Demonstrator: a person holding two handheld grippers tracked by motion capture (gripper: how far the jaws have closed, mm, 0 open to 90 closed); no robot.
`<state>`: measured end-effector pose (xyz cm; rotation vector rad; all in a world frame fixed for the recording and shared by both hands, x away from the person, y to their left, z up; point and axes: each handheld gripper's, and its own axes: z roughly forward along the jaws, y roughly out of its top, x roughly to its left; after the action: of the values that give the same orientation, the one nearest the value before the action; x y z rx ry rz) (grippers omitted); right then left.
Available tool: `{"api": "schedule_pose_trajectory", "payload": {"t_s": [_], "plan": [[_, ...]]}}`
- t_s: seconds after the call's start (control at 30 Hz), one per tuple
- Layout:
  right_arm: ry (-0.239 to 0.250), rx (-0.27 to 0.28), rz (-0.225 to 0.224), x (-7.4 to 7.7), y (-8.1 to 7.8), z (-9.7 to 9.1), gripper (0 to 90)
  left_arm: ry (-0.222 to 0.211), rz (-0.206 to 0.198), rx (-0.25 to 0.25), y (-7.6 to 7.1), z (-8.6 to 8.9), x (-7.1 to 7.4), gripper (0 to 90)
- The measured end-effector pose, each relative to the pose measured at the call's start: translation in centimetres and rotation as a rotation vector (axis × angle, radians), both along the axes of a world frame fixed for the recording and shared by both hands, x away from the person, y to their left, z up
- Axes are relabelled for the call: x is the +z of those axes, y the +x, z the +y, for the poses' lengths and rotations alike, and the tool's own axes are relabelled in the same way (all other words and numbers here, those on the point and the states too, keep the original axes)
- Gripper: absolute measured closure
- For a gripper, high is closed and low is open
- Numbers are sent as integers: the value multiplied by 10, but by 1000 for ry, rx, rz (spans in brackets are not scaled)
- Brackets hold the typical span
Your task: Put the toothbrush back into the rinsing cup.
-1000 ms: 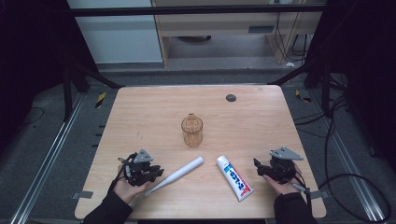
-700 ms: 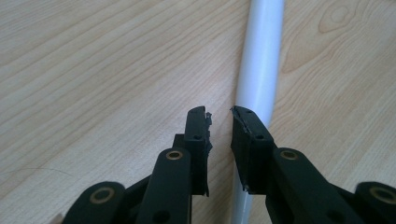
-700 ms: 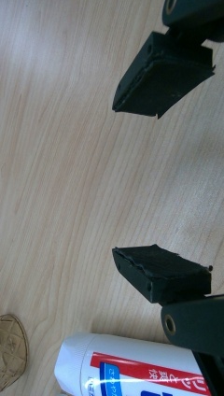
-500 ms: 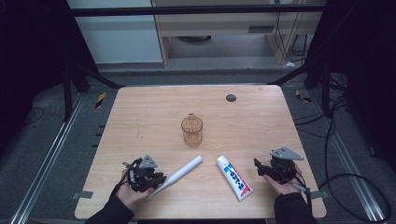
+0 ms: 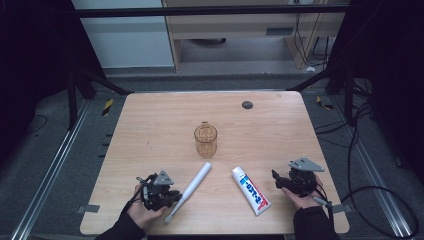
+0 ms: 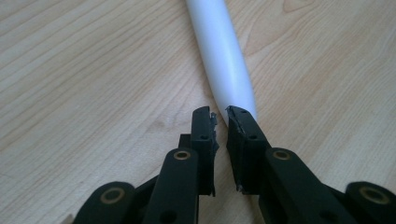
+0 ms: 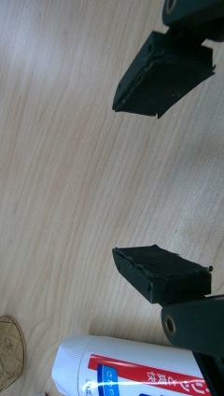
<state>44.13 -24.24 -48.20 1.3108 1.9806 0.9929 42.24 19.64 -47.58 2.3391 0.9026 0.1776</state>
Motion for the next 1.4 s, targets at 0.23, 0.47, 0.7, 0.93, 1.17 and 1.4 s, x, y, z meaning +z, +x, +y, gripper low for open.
{"api": "schedule_pose_trajectory", "payload": {"t_s": [0.23, 0.47, 0.7, 0.93, 1.17, 1.4], "plan": [[-6, 2, 0, 0, 0, 0, 244, 11, 9, -18, -4, -6, -1, 828], [-8, 3, 0, 0, 0, 0, 245, 6, 15, -35, -7, -11, -2, 843], [-11, 3, 1, -1, 0, 1, 245, 5, 14, -53, -10, -17, -2, 847], [-12, 3, 0, -1, 0, 1, 245, 8, 13, -71, -12, -24, -5, 852], [-12, 3, 1, -1, 0, 1, 246, 2, 7, -73, -12, -29, -5, 858], [-12, 1, -2, -1, 0, 1, 247, 5, 6, -86, -11, -37, -7, 858]]}}
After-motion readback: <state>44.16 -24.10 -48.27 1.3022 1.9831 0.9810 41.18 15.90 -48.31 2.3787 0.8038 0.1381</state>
